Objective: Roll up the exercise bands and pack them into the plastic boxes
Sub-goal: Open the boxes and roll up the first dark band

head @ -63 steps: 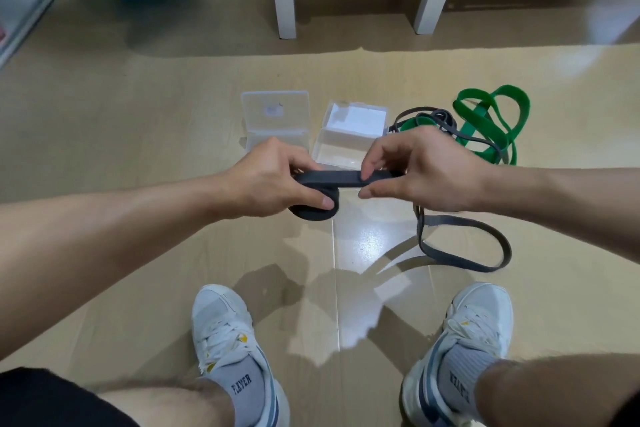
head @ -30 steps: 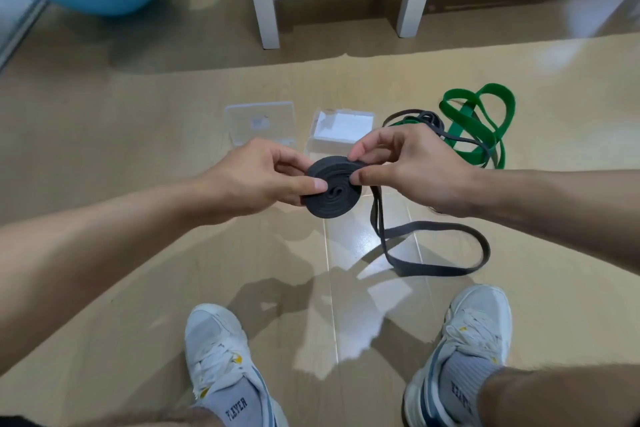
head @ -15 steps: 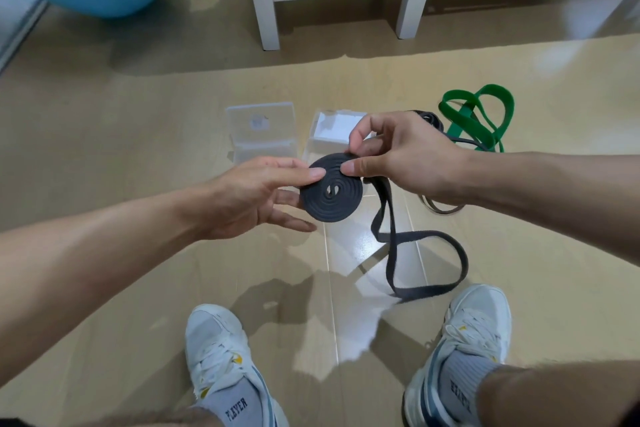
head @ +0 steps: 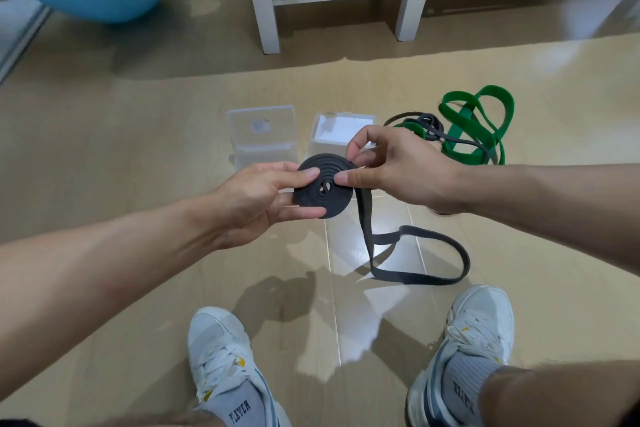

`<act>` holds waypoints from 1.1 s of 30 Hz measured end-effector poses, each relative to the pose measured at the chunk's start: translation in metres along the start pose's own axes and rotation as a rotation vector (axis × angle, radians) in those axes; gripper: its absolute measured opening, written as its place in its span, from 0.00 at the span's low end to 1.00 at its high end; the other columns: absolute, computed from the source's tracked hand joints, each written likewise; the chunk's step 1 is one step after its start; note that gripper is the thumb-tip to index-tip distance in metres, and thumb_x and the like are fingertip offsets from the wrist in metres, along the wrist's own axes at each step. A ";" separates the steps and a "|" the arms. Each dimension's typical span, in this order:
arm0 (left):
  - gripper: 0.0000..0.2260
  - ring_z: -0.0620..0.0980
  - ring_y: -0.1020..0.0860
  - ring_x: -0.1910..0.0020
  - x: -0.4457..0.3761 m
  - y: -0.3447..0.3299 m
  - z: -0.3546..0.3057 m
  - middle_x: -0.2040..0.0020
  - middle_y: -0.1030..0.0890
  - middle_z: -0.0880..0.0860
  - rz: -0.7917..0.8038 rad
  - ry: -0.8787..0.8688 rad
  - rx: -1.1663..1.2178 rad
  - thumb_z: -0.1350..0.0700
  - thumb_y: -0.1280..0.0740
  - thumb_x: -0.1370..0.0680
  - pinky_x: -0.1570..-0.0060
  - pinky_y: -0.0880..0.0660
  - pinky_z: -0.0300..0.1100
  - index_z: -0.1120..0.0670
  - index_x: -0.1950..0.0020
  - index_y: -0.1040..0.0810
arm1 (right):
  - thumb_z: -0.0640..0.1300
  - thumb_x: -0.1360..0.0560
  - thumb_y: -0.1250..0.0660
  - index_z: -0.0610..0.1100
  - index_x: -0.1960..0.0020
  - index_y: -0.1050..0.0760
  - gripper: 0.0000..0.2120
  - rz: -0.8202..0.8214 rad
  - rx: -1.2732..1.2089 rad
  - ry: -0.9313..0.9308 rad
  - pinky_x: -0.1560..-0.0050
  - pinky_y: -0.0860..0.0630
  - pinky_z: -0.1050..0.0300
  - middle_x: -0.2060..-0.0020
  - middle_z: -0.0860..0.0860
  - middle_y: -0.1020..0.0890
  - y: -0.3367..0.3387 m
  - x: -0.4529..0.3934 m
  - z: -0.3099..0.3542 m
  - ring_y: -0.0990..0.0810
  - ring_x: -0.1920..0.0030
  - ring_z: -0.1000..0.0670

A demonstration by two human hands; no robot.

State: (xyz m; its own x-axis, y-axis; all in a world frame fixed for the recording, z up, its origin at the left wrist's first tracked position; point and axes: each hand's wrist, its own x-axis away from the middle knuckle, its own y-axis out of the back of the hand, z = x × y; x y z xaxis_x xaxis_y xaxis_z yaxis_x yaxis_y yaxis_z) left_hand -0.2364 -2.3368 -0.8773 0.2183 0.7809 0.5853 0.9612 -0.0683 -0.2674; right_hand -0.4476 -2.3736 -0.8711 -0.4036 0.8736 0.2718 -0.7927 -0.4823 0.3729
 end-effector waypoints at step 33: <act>0.10 0.49 0.15 0.58 0.000 0.000 -0.002 0.53 0.14 0.53 -0.004 -0.191 -0.875 0.57 0.21 0.28 0.56 0.15 0.53 0.54 0.49 0.17 | 0.47 0.32 0.19 0.51 0.60 0.26 0.15 -0.002 0.339 0.154 0.54 0.19 0.47 0.66 0.53 0.15 -0.012 0.006 -0.011 0.17 0.62 0.49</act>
State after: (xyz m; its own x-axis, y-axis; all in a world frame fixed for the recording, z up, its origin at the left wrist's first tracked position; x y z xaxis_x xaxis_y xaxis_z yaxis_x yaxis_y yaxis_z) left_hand -0.2364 -2.3383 -0.8753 0.2582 0.8670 0.4263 0.7635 -0.4535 0.4598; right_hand -0.4453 -2.3624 -0.8834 -0.4867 0.8617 0.1437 -0.6075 -0.4520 0.6532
